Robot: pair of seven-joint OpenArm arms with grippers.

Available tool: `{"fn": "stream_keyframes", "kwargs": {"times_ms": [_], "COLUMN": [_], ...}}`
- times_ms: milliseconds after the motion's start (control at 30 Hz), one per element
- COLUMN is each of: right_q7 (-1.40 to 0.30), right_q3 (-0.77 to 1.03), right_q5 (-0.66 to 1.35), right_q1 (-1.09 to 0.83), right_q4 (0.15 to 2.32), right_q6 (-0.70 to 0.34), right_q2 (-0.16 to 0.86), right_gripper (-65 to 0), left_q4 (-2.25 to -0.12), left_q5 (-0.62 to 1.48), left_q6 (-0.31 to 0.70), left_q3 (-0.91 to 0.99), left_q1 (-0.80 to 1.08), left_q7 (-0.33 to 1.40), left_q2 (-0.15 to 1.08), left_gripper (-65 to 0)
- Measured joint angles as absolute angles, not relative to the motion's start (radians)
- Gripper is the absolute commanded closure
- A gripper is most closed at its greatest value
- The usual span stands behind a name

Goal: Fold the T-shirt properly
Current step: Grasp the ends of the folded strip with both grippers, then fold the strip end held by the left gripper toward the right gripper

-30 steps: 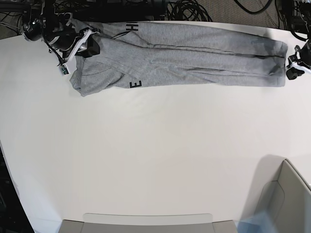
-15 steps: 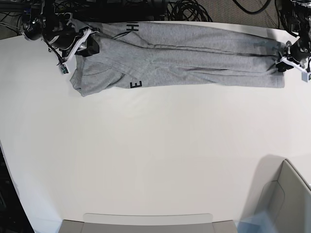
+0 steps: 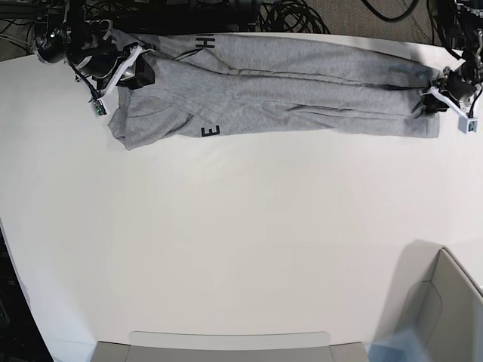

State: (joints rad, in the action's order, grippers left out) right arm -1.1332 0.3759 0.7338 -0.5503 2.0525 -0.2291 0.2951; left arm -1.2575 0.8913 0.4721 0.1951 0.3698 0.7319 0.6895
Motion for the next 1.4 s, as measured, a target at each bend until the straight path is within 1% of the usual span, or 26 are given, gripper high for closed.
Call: {"fn": "stream_keyframes", "kwargs": {"times_ms": [67, 133, 267, 333, 400, 467, 533, 633, 700, 967, 1267, 1400], "right_q7": [-1.132, -1.134, -1.132, -1.133, -1.134, -1.134, -1.134, -1.134, -1.133, -1.133, -1.133, -1.134], "right_q3": [0.376, 0.376, 0.376, 0.376, 0.376, 0.376, 0.376, 0.376, 0.376, 0.376, 0.376, 0.376], "right_q5": [0.734, 0.733, 0.733, 0.733, 0.734, 0.733, 0.734, 0.736, 0.734, 0.734, 0.735, 0.784], "right_q1": [-0.548, -0.55, -0.548, -0.548, -0.55, -0.548, -0.546, -0.546, -0.546, -0.547, -0.546, -0.546], "right_q4": [2.053, 2.053, 2.053, 2.053, 2.053, 2.053, 2.053, 2.053, 2.053, 2.053, 2.053, 2.053], "right_q6": [-0.229, -0.229, -0.229, -0.229, -0.229, -0.229, -0.229, -0.229, -0.229, -0.229, -0.229, -0.229], "right_q2": [0.295, 0.296, 0.296, 0.296, 0.294, 0.292, 0.294, 0.293, 0.293, 0.29, 0.289, 0.289], "right_gripper": [-15.6, -15.6, -15.6, -15.6, -15.6, -15.6, -15.6, -15.6, -15.6, -15.6, -15.6, -15.6], "left_q4": [-1.255, -1.25, -1.205, -1.166, -1.113, -1.063, -1.017, -1.007, -1.005, -1.006, -1.209, -1.295], "left_q5": [0.894, 0.891, 0.919, 0.925, 0.942, 0.947, 0.92, 0.817, 0.79, 0.782, 0.759, 0.76], "left_q6": [0.477, 0.48, 0.509, 0.532, 0.533, 0.559, 0.538, 0.51, 0.502, 0.502, 0.491, 0.494], "left_q3": [0.196, 0.195, 0.199, 0.273, 0.347, 0.39, 0.43, 0.451, 0.454, 0.454, 0.453, 0.538], "left_q1": [0.331, 0.315, 0.293, 0.263, 0.234, 0.205, 0.163, 0.127, 0.112, 0.099, 0.155, 0.19], "left_q7": [0.757, 0.788, 0.778, 0.789, 0.781, 0.794, 0.806, 0.81, 0.809, 0.814, 0.887, 0.93], "left_q2": [0.67, 0.667, 0.667, 0.664, 0.634, 0.634, 0.639, 0.659, 0.662, 0.662, 0.651, 0.617], "left_gripper": [0.0, 0.0, 0.0, 0.0, 0.0, 0.0, 0.0, 0.0, 0.0, 0.0, 0.0, 0.0]}}
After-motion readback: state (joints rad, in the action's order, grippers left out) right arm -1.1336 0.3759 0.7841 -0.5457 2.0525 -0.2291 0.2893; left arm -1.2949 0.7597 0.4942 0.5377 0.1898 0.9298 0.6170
